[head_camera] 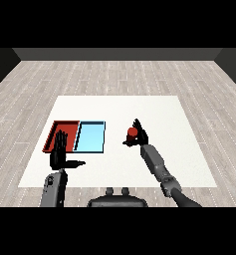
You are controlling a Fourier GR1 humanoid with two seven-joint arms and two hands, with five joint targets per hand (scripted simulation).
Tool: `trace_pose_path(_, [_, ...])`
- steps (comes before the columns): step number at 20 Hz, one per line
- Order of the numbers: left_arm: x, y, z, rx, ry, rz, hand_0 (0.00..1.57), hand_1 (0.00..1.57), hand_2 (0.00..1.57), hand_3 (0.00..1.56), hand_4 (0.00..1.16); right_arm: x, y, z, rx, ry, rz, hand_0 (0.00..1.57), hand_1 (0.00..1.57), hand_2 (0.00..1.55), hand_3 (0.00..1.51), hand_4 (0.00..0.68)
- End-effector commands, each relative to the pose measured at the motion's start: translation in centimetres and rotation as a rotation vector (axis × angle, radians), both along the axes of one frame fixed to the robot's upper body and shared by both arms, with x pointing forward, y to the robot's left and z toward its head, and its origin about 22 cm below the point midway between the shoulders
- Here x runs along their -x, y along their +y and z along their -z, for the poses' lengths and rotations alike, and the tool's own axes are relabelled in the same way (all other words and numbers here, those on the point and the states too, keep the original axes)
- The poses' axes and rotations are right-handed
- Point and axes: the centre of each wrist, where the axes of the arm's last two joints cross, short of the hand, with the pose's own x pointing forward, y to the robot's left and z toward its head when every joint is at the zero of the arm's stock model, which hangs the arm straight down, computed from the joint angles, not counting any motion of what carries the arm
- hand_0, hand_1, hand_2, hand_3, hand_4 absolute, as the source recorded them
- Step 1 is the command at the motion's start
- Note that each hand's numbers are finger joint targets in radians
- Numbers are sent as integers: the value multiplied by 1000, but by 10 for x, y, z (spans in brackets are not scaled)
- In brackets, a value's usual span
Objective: Pick the red can and put it in the red box
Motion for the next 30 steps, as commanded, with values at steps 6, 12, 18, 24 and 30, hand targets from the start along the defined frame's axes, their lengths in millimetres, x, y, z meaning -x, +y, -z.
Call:
trace_pose_path(6, [0, 14, 0, -10, -1, -13, 0, 0, 0, 0, 0, -17, 17, -5, 14, 3, -13, 0, 0, 0, 0, 0])
trace_pose_path(12, [15, 23, -6, -2, -19, -21, 0, 0, 0, 0, 0, -18, 21, -6, 29, 17, -29, 0, 0, 0, 0, 0])
trace_pose_path(18, [0, 28, -19, -14, -12, -10, 0, 0, 0, 0, 0, -22, 30, -13, 55, 97, 56, 0, 0, 0, 0, 0])
trace_pose_path(24, [-8, 6, 11, 8, -12, -24, 0, 0, 0, 0, 0, -26, 31, -14, 352, 158, 200, 1447, 1447, 1454, 1411, 534])
trace_pose_path(30, [-3, 10, 4, -4, 7, -23, 0, 0, 0, 0, 0, -18, 33, -7, 440, 243, 188, 1480, 1480, 1458, 1412, 534])
